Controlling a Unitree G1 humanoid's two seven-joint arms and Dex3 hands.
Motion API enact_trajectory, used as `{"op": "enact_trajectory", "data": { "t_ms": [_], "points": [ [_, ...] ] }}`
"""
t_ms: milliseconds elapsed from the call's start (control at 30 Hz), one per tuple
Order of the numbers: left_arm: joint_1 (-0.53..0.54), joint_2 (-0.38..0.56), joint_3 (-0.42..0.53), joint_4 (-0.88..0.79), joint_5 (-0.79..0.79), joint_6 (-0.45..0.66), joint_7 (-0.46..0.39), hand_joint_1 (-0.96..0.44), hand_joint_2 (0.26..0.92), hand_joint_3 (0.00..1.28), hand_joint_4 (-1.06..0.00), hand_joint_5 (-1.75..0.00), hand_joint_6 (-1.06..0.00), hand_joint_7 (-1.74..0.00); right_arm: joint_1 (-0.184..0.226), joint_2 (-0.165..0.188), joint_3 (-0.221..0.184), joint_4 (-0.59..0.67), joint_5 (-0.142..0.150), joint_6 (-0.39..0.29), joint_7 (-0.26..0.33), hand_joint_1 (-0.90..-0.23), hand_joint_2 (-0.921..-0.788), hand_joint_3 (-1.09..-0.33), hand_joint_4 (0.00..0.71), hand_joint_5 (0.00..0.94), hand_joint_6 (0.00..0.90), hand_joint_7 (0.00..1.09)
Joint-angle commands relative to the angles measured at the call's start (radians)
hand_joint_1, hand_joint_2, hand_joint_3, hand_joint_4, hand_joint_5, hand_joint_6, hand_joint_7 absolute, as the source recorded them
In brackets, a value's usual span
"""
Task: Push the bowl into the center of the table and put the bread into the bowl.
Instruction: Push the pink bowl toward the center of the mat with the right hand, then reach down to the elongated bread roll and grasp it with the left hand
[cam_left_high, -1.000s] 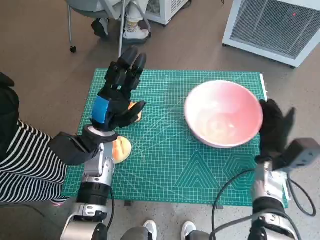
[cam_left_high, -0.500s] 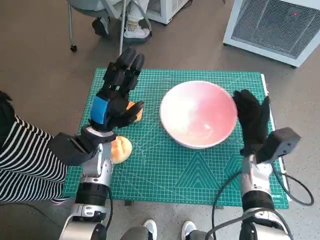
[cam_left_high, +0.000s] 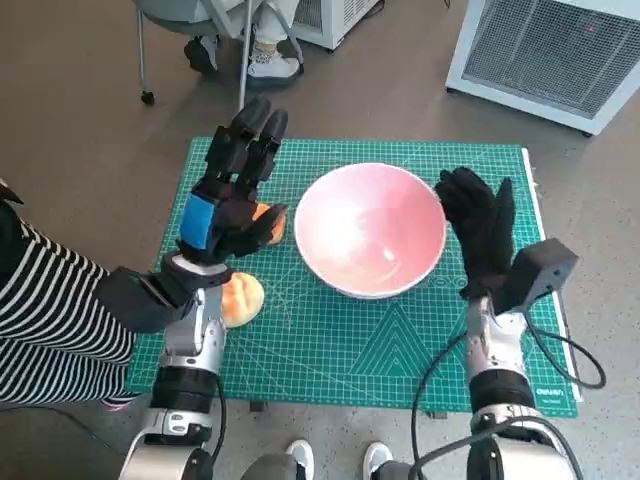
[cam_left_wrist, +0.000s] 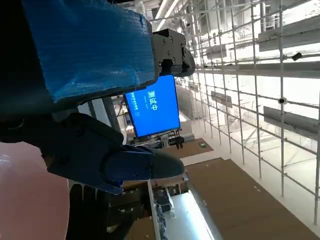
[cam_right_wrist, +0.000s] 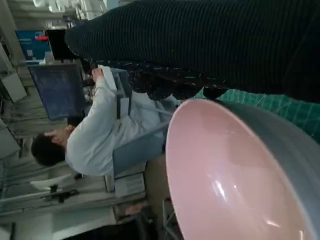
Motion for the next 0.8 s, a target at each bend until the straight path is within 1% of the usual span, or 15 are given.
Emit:
{"op": "enact_trajectory", "data": {
  "t_ms": [33,233,333,633,667,700,733,800],
  "points": [
    [0.013,-0.002,0.001,-0.007,0.004,-0.006,0.005,-0.60,0.921,0.35,-0.12,0.00,-0.02,-0.38,0.008,0.007,0.009,0.010,-0.012,0.028,0.007,-0.570,-0.921,-0.942,0.125,0.001,0.102,0.19],
    [0.017,-0.001,0.001,-0.005,0.010,-0.013,0.006,-0.60,0.921,0.35,-0.12,0.00,-0.03,-0.38,0.020,-0.029,-0.010,-0.023,0.003,0.027,0.011,-0.574,-0.921,-0.936,0.129,0.003,0.108,0.19],
    [0.016,0.002,0.003,-0.002,0.011,-0.012,0.007,-0.60,0.921,0.34,-0.12,0.00,-0.03,-0.38,0.033,-0.040,-0.023,-0.062,0.007,0.007,-0.009,-0.576,-0.921,-0.930,0.135,0.005,0.113,0.19],
    [0.018,0.002,0.004,-0.004,0.011,-0.010,0.008,-0.60,0.921,0.34,-0.12,0.00,-0.03,-0.38,0.055,-0.041,-0.033,-0.124,0.008,0.000,-0.025,-0.581,-0.921,-0.918,0.143,0.007,0.119,0.18],
    [0.017,0.002,0.004,-0.005,0.011,-0.010,0.009,-0.60,0.921,0.34,-0.12,0.00,-0.03,-0.38,0.069,-0.039,-0.037,-0.175,0.015,-0.022,-0.027,-0.581,-0.921,-0.918,0.144,0.007,0.119,0.18],
    [0.014,0.001,0.002,-0.006,0.012,-0.009,0.010,-0.60,0.921,0.34,-0.13,0.00,-0.04,-0.38,0.093,-0.031,-0.036,-0.260,0.024,-0.049,-0.021,-0.621,-0.921,-0.891,0.165,0.016,0.141,0.20],
    [0.010,0.001,0.001,-0.003,0.014,-0.009,0.010,-0.60,0.921,0.34,-0.13,0.00,-0.04,-0.38,0.116,-0.023,-0.031,-0.343,0.032,-0.072,-0.012,-0.615,-0.921,-0.888,0.163,0.013,0.137,0.20],
    [0.003,-0.001,-0.002,-0.001,0.015,-0.008,0.011,-0.60,0.921,0.34,-0.13,0.00,-0.04,-0.38,0.153,-0.014,-0.015,-0.459,0.040,-0.088,0.006,-0.612,-0.921,-0.883,0.162,0.011,0.136,0.20]
  ]
}}
